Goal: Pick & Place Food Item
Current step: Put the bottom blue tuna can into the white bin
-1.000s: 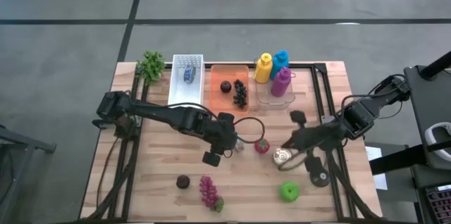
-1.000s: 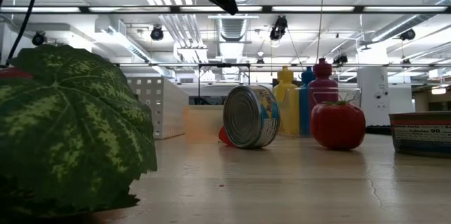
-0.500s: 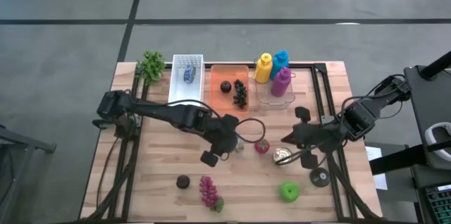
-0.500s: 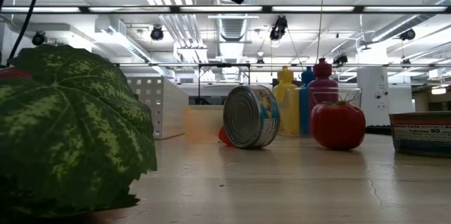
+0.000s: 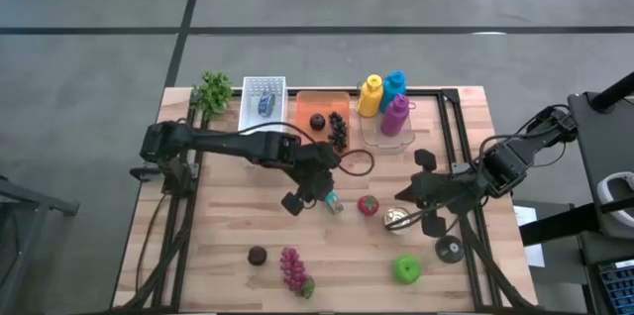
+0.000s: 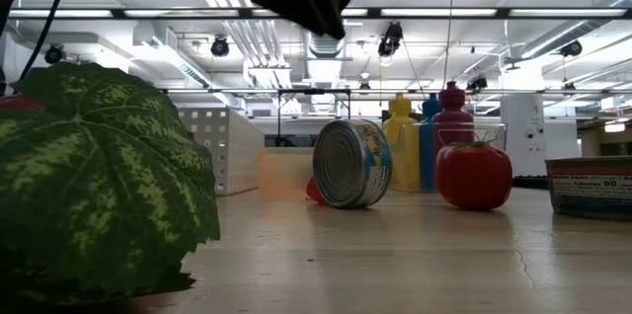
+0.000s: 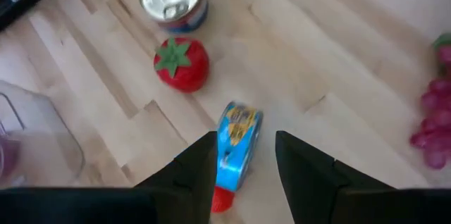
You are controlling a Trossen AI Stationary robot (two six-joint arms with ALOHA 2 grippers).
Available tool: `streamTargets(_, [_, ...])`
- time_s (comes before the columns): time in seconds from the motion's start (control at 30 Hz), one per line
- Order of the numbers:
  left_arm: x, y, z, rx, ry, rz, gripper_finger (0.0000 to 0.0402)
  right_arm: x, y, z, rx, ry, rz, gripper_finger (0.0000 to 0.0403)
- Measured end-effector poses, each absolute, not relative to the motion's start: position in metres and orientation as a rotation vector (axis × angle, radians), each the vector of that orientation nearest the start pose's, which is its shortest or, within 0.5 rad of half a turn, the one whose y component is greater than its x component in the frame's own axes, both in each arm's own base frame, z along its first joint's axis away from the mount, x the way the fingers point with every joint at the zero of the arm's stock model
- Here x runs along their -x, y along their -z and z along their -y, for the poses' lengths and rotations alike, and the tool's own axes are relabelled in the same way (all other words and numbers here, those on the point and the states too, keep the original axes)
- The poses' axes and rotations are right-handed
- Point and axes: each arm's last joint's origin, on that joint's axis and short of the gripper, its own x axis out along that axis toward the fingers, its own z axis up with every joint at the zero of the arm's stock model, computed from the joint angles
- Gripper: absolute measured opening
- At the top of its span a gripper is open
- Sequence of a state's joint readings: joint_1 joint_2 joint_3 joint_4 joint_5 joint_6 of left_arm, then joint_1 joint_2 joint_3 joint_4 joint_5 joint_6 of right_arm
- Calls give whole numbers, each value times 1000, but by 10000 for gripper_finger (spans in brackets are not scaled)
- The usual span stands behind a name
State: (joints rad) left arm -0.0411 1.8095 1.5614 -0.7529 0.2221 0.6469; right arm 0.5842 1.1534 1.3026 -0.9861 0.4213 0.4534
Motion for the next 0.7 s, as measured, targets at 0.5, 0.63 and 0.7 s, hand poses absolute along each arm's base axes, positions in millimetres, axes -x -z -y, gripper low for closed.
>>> streamTargets(0.5, [-385,-231,2,-525,587,-838,132,-181,-371,-106,-29,14,-745,8])
streamTargets(0.63, [-386,-223,-1,-517,571,-815,129,-181,-371,-106,-29,14,-745,8])
streamTargets(0.7, [-387,-220,-2,-525,559,-788,128,-181,-371,-106,-29,14,-745,8])
